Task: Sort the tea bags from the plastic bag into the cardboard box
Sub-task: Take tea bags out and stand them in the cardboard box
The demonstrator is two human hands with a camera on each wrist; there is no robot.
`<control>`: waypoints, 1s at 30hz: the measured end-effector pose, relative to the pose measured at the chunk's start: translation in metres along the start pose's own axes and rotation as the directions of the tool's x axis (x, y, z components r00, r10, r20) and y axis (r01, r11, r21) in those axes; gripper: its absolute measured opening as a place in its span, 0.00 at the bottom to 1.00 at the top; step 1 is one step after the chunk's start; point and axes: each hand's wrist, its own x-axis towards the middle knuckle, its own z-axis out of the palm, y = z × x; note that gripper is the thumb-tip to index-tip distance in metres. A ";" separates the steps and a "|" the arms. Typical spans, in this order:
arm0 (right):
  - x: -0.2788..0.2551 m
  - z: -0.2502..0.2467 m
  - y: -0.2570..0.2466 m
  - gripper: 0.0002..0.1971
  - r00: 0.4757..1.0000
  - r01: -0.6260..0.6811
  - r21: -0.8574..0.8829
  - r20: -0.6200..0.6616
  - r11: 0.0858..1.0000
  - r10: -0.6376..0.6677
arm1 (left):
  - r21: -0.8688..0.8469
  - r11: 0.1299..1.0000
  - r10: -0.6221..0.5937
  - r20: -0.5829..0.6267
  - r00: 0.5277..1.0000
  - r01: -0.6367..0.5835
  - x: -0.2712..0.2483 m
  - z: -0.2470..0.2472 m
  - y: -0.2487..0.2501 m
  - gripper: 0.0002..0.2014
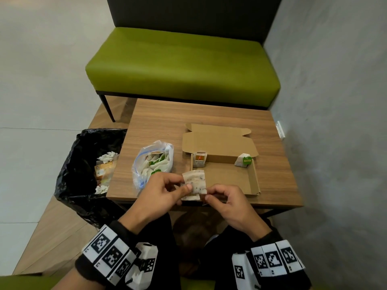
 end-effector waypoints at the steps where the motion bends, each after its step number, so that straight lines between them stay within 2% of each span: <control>1: -0.002 0.000 0.000 0.07 1.000 -0.019 0.038 0.016 0.999 0.019 | 0.005 1.000 0.006 -0.007 1.000 -0.006 0.000 -0.001 0.001 0.19; 4: -0.005 0.003 -0.001 0.10 0.995 -0.042 0.070 0.092 0.997 0.036 | -0.002 1.000 0.020 -0.008 1.000 -0.020 -0.001 -0.001 0.003 0.20; 7: -0.006 0.006 -0.003 0.08 0.992 -0.069 0.039 0.108 0.997 0.064 | 0.003 0.999 0.032 -0.027 0.999 -0.032 0.000 0.002 0.004 0.17; 11: -0.008 0.004 -0.006 0.12 0.992 -0.115 0.085 -0.046 0.990 0.120 | 0.067 0.997 0.050 -0.136 0.989 -0.041 0.005 0.002 -0.003 0.06; 13: -0.010 0.004 -0.010 0.12 0.984 -0.116 0.116 -0.120 0.986 0.130 | 0.162 0.986 0.064 -0.160 0.985 -0.038 0.006 0.003 -0.010 0.10; 15: -0.015 0.006 -0.014 0.10 0.986 -0.085 0.138 -0.134 0.987 0.104 | 0.282 0.959 0.079 -0.159 0.984 -0.032 0.005 0.005 -0.013 0.12; 17: -0.020 0.006 -0.021 0.09 0.991 -0.060 0.210 -0.103 0.976 0.083 | 0.414 0.910 0.105 -0.152 0.983 -0.033 0.004 0.009 -0.012 0.09; 21: -0.027 -0.001 -0.032 0.20 0.997 -0.053 0.381 0.066 0.923 0.030 | 0.532 0.845 0.118 -0.083 0.990 -0.056 0.002 0.016 -0.013 0.11; 23: -0.025 -0.002 -0.032 0.18 0.999 -0.033 0.348 0.050 0.937 0.016 | 0.515 0.855 0.095 -0.040 0.995 -0.061 0.002 0.017 -0.016 0.13; 26: -0.020 0.001 -0.029 0.11 0.995 0.026 0.250 -0.100 0.968 -0.001 | 0.425 0.903 0.060 0.026 0.998 -0.066 0.003 0.018 -0.017 0.10; 28: -0.016 0.003 -0.026 0.09 0.981 0.056 0.183 -0.195 0.982 -0.020 | 0.346 0.937 0.042 0.041 0.998 -0.053 0.004 0.018 -0.018 0.09; 30: -0.014 0.006 -0.025 0.09 0.967 0.050 0.196 -0.254 0.979 0.001 | 0.284 0.958 0.034 0.042 0.999 -0.044 0.004 0.018 -0.018 0.07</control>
